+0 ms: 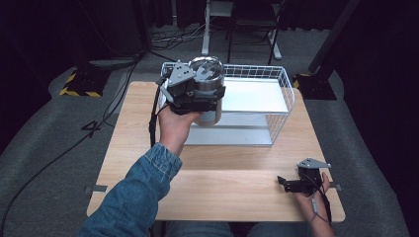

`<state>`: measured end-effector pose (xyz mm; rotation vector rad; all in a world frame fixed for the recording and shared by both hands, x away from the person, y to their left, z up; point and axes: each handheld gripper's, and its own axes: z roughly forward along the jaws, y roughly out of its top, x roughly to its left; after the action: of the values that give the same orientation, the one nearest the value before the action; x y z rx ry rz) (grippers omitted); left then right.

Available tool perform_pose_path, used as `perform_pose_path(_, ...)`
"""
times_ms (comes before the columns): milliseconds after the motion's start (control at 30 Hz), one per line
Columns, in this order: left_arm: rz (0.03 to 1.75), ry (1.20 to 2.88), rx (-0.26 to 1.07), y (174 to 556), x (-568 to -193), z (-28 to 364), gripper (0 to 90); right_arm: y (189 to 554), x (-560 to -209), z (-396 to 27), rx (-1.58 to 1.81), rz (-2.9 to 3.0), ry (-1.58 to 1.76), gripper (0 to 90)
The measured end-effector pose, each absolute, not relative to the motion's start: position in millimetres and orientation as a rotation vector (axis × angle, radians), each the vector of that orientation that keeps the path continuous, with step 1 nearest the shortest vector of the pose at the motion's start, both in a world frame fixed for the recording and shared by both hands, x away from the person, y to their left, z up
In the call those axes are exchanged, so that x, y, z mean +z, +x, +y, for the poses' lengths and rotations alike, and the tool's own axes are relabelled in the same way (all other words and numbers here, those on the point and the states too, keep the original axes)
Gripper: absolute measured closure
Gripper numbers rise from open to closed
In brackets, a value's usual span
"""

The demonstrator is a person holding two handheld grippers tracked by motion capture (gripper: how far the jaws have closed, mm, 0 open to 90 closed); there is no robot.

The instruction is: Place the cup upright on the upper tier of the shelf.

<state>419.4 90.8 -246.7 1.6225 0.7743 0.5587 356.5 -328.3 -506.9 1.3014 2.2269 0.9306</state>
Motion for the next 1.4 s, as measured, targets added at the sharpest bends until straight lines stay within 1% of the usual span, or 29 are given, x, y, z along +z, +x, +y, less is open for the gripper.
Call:
perform_pose_path(300,0.778,1.601,0.641,441,-233,83,3.9,356,-507,-328,0.931,2.228,1.301,0.3)
perform_pose_path(567,0.794,1.588,0.657,460,-229,72,3.8,357,-507,-328,0.931,2.228,1.301,0.3)
perform_pose_path(1000,0.845,1.572,0.705,499,-238,49,3.8,356,-507,-328,0.937,2.233,1.297,0.4)
perform_pose_path(1400,0.895,1.590,0.683,514,-255,44,3.8,356,-507,-328,0.939,2.235,1.295,0.4)
